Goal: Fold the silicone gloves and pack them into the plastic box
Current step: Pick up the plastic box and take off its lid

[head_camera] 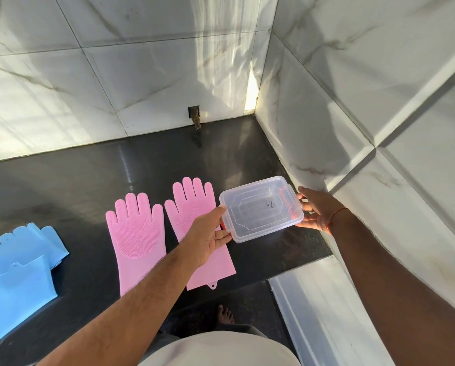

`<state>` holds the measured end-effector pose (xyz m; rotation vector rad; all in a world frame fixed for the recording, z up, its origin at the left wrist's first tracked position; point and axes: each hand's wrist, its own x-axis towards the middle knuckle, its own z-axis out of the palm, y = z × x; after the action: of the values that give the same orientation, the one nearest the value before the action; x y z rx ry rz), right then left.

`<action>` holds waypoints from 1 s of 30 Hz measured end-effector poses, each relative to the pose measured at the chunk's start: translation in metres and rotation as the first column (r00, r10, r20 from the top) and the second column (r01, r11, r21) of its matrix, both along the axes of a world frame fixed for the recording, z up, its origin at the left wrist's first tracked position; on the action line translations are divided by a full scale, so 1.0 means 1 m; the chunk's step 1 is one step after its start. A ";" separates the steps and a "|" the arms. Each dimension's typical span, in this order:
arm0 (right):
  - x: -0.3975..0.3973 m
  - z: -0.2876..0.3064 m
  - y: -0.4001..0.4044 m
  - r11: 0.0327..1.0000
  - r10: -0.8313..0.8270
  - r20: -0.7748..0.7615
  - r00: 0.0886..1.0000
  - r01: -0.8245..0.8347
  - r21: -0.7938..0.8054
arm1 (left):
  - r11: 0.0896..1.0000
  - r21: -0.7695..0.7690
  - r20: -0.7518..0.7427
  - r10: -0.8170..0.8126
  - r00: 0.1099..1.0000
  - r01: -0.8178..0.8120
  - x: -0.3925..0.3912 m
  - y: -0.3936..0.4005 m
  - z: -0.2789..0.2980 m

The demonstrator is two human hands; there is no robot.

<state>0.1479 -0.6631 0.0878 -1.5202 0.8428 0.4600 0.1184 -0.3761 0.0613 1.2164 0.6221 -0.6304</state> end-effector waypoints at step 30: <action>0.005 -0.010 -0.003 1.000 -0.005 -0.038 0.999 0.005 0.001 | 0.999 -0.026 0.000 -0.025 1.000 0.025 0.013 0.002 -0.001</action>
<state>0.1532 -0.6661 0.0779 -1.5122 0.8757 0.4870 0.1317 -0.3742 0.0601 1.2010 0.5979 -0.6582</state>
